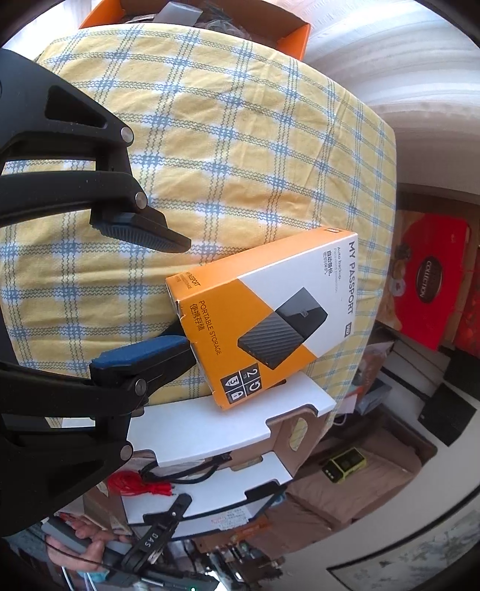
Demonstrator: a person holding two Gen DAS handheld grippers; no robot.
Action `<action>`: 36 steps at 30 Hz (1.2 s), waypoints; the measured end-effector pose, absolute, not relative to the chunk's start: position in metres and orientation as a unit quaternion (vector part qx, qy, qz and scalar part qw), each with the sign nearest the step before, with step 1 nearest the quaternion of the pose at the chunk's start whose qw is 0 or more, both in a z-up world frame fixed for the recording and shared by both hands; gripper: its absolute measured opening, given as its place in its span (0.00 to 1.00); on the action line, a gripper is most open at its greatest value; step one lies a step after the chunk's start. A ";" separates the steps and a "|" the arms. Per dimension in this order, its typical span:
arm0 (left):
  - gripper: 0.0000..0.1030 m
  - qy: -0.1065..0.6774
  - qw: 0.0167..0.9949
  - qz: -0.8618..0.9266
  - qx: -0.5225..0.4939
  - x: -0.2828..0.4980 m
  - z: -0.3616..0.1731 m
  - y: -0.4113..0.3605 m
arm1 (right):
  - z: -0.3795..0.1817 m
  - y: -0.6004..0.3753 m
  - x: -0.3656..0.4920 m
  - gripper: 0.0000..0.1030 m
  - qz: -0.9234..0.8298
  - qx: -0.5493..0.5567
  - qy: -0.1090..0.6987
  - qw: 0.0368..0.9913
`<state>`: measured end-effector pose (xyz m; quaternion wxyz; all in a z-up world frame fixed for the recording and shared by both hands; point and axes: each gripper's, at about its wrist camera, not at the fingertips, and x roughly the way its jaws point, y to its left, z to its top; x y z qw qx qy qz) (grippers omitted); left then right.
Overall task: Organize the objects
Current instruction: 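Reach the left tool to the MY PASSPORT box while the right tool releases the box wall, then grasp the MY PASSPORT box with both tools from opposite sides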
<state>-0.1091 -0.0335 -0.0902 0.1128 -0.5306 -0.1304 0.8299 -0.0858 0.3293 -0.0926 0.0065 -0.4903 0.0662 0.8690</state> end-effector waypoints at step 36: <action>0.88 -0.161 0.136 0.826 -0.522 -0.160 -0.092 -0.068 | -0.055 0.110 -0.239 0.58 0.839 -0.514 -0.020 -0.175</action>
